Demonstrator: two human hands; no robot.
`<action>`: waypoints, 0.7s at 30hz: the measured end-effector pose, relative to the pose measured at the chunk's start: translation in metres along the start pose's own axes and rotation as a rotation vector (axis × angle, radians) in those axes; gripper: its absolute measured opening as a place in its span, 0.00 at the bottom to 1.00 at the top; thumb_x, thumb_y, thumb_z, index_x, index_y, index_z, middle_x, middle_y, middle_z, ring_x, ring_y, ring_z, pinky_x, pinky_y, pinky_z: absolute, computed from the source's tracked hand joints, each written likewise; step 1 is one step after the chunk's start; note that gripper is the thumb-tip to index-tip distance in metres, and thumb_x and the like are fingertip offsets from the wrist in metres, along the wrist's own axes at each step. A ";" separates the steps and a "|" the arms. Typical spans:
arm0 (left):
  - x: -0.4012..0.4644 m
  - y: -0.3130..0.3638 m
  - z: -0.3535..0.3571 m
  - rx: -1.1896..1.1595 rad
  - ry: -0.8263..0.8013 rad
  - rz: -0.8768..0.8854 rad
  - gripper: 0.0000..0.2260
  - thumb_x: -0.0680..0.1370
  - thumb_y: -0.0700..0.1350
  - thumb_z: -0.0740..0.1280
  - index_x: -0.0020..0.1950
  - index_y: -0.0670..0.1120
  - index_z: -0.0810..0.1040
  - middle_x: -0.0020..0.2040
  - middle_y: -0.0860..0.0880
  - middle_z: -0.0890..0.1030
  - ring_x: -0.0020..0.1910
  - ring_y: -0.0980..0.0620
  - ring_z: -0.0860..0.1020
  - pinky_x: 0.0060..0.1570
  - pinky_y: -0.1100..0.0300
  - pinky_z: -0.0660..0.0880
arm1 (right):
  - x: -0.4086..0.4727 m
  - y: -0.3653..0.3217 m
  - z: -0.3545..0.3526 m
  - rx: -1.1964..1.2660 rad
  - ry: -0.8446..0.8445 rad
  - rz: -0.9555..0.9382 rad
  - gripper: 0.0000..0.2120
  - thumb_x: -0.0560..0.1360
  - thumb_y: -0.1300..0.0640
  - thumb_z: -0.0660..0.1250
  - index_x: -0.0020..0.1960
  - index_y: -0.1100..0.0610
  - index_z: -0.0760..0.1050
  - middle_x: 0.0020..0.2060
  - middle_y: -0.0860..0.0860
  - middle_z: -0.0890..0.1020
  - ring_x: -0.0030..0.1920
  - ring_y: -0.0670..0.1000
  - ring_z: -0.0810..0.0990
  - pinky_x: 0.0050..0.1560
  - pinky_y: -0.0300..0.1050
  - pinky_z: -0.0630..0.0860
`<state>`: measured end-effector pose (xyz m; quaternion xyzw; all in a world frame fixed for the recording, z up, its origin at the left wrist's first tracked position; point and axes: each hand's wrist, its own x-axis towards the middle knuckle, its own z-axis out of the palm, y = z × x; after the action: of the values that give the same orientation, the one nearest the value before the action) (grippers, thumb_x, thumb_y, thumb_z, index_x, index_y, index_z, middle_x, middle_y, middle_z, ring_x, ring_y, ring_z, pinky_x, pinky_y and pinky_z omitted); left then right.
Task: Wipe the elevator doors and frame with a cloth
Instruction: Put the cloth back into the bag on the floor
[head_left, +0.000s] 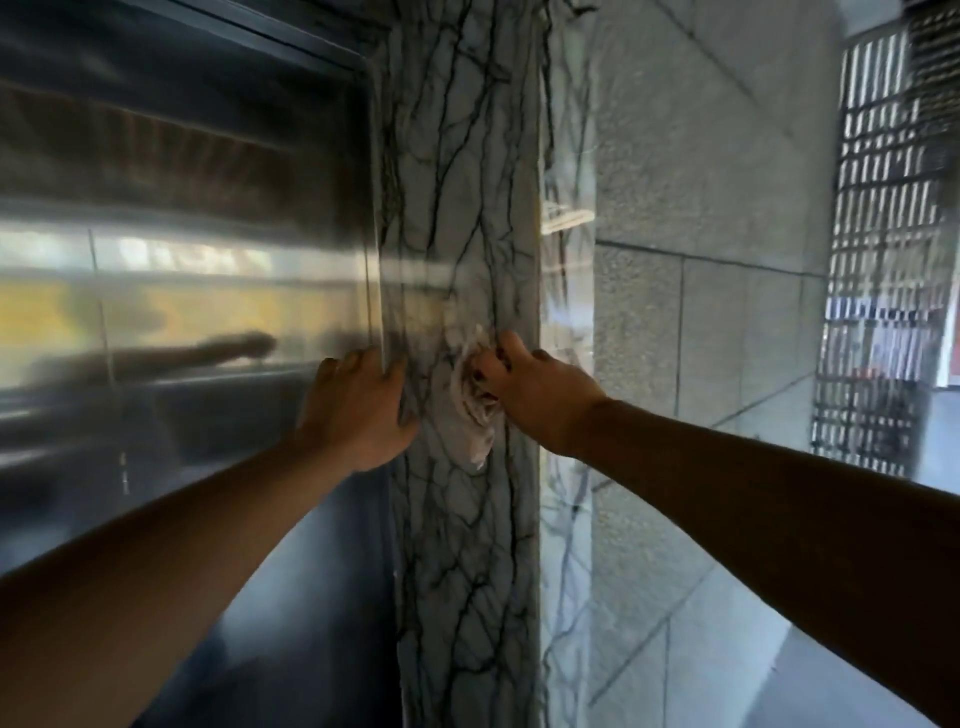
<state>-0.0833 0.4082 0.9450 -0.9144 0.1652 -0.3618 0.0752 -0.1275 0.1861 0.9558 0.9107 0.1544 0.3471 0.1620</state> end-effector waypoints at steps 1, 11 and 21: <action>0.002 0.019 -0.003 -0.023 -0.003 0.021 0.33 0.73 0.62 0.62 0.73 0.45 0.65 0.68 0.41 0.71 0.65 0.39 0.70 0.62 0.45 0.69 | -0.014 0.013 -0.001 -0.008 -0.011 0.017 0.30 0.75 0.62 0.63 0.74 0.54 0.54 0.69 0.60 0.58 0.52 0.65 0.77 0.42 0.58 0.79; 0.009 0.200 -0.019 -0.131 -0.042 0.055 0.33 0.75 0.60 0.62 0.75 0.46 0.61 0.70 0.42 0.67 0.68 0.40 0.66 0.62 0.48 0.70 | -0.150 0.133 0.020 0.042 -0.057 0.046 0.30 0.75 0.63 0.63 0.74 0.57 0.54 0.64 0.58 0.63 0.48 0.60 0.77 0.41 0.54 0.79; -0.036 0.347 0.065 -0.154 -0.209 0.141 0.33 0.76 0.58 0.60 0.77 0.44 0.57 0.73 0.39 0.63 0.70 0.38 0.64 0.67 0.43 0.64 | -0.287 0.190 0.151 0.212 -0.273 0.005 0.43 0.72 0.65 0.67 0.78 0.47 0.47 0.68 0.56 0.63 0.50 0.60 0.80 0.44 0.54 0.80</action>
<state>-0.1489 0.0976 0.7854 -0.9362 0.2478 -0.2447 0.0469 -0.1966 -0.1260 0.7588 0.9617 0.1646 0.2025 0.0835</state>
